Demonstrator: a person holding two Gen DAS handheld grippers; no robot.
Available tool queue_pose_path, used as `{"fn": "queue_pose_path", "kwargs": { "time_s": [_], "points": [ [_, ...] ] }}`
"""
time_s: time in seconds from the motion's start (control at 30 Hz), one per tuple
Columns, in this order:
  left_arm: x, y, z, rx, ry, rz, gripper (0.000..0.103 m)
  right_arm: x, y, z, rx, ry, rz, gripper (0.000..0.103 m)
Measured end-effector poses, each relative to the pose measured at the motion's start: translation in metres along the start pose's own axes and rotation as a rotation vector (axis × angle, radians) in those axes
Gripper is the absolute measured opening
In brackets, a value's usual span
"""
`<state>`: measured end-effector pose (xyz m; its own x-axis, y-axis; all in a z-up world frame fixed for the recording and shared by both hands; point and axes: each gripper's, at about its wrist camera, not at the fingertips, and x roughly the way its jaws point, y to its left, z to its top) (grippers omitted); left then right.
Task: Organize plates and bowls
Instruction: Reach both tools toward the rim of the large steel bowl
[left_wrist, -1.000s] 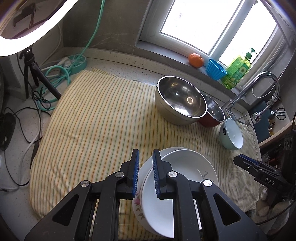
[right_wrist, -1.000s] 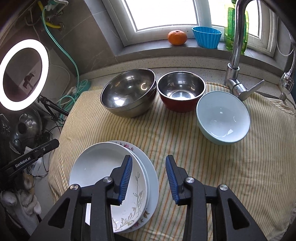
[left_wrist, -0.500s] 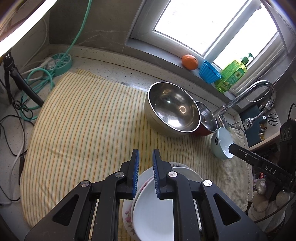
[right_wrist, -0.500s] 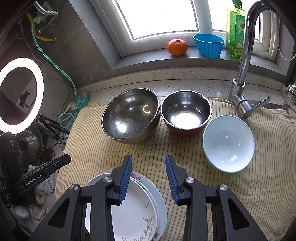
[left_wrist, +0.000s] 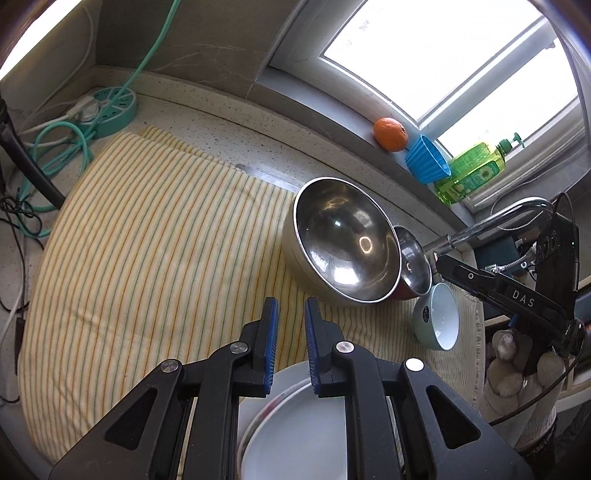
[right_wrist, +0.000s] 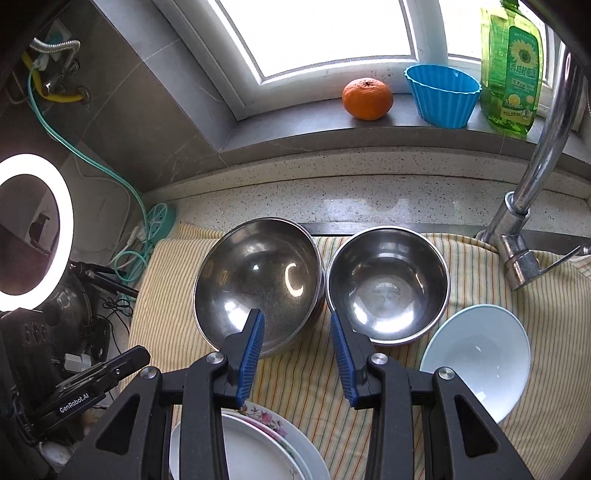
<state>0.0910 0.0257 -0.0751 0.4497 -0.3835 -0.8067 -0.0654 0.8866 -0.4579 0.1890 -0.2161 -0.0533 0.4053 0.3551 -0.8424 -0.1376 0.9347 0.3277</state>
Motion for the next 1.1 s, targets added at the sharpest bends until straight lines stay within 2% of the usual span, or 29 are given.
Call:
{"fn": "queue_pose_path", "kwargs": {
  "time_s": [0.23,0.4,0.77,1.1],
  "points": [
    [0.011,0.002,0.006,-0.093,-0.02,0.036,0.013,0.028,-0.014,0.034,-0.045,0.051,0.032,0.034],
    [0.02,0.001,0.014,-0.148,-0.019,0.024,0.013,0.046,-0.022,0.048,-0.057,0.083,0.053,0.033],
    [0.042,-0.009,0.038,-0.127,0.006,0.025,0.013,0.074,-0.025,0.064,-0.052,0.121,0.065,0.031],
    [0.061,-0.007,0.042,-0.145,0.051,0.016,0.013,0.088,-0.026,0.066,-0.063,0.154,0.071,0.026]
  ]
}}
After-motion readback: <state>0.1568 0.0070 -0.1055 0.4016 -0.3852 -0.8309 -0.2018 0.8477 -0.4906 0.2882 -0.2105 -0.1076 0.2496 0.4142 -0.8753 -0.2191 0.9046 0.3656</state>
